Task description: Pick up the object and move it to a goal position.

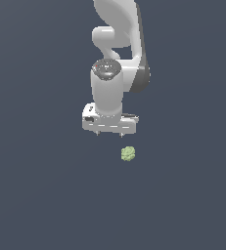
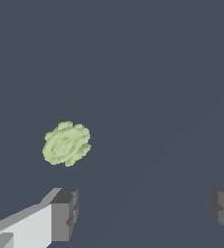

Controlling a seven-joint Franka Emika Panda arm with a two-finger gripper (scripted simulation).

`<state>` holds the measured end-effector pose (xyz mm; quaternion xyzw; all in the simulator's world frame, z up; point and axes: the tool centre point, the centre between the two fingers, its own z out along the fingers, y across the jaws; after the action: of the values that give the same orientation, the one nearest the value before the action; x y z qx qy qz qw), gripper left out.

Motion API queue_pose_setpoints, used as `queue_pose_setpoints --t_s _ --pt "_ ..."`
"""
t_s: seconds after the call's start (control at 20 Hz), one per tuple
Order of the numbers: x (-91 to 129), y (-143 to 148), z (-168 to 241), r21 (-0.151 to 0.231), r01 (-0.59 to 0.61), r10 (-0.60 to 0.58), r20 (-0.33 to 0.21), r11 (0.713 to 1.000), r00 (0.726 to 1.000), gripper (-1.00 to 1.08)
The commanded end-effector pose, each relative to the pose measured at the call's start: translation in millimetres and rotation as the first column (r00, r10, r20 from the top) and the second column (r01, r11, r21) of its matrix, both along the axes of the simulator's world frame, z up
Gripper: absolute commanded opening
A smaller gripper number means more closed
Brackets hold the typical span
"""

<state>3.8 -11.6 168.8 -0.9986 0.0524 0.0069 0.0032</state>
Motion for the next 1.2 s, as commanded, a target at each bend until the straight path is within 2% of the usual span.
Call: queue_pose_setpoints --t_s 0.0,0.4,0.65,0.9,1.15 --pt "0.4 1.3 -1.1 0.000 0.012 -0.012 0.000 1.000 1.000 1.00" --pt "3.8 10.2 -8.5 0.000 0.105 -0.105 0.000 0.994 0.994 1.00" --pt "7.0 19.3 -16.2 0.000 0.198 -0.198 0.000 0.980 0.980 1.00" --pt "10.6 30.5 -25.7 -0.001 0.311 -0.311 0.000 0.951 0.951 1.00" --pt "13.9 41.8 -35.3 -0.002 0.420 -0.420 0.001 0.908 0.908 1.00"
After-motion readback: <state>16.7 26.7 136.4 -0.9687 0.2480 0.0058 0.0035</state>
